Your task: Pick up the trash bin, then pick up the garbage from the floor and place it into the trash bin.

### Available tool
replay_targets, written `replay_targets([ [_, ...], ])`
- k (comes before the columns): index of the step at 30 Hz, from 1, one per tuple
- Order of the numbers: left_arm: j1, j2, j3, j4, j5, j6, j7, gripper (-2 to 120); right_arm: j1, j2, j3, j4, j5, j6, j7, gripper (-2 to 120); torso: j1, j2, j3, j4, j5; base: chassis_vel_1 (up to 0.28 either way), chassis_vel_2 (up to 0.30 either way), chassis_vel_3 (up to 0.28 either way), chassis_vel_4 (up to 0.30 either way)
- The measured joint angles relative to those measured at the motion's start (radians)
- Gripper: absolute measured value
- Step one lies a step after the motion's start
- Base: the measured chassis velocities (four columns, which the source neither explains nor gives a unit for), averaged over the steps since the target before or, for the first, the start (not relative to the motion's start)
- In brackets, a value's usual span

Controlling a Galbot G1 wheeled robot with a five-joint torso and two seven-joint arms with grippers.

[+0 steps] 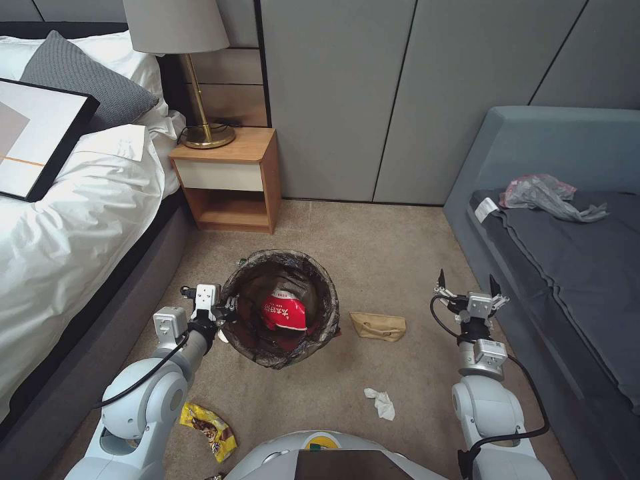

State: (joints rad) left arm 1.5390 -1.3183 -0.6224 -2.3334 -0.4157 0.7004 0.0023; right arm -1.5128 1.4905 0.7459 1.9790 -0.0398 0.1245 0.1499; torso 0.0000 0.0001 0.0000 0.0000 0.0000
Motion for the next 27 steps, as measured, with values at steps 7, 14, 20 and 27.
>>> replay_targets([
  [7, 0.0, 0.0, 0.0, 0.0, 0.0, 0.0, 0.0, 0, 0.0, 0.0, 0.0, 0.0, 0.0, 0.0, 0.0, 100, 0.0, 0.0, 0.0, 0.0, 0.0, 0.0, 0.0, 0.0, 0.0],
  [14, 0.0, 0.0, 0.0, 0.0, 0.0, 0.0, 0.0, 0, 0.0, 0.0, 0.0, 0.0, 0.0, 0.0, 0.0, 100, 0.0, 0.0, 0.0, 0.0, 0.0, 0.0, 0.0, 0.0, 0.0],
  [20, -0.001, 0.001, -0.014, -0.001, 0.014, -0.002, -0.06, 0, -0.003, -0.018, -0.02, 0.009, 0.02, -0.032, 0.009, 100, 0.0, 0.0, 0.0, -0.0001, 0.0002, 0.0, 0.0, 0.0, 0.0],
  [27, -0.001, 0.005, -0.024, -0.005, 0.001, 0.01, -0.067, 0, -0.023, -0.128, -0.147, 0.079, 0.173, -0.251, 0.069, 100, 0.0, 0.0, 0.0, 0.0, 0.0001, 0.0, 0.0, 0.0, 0.0],
])
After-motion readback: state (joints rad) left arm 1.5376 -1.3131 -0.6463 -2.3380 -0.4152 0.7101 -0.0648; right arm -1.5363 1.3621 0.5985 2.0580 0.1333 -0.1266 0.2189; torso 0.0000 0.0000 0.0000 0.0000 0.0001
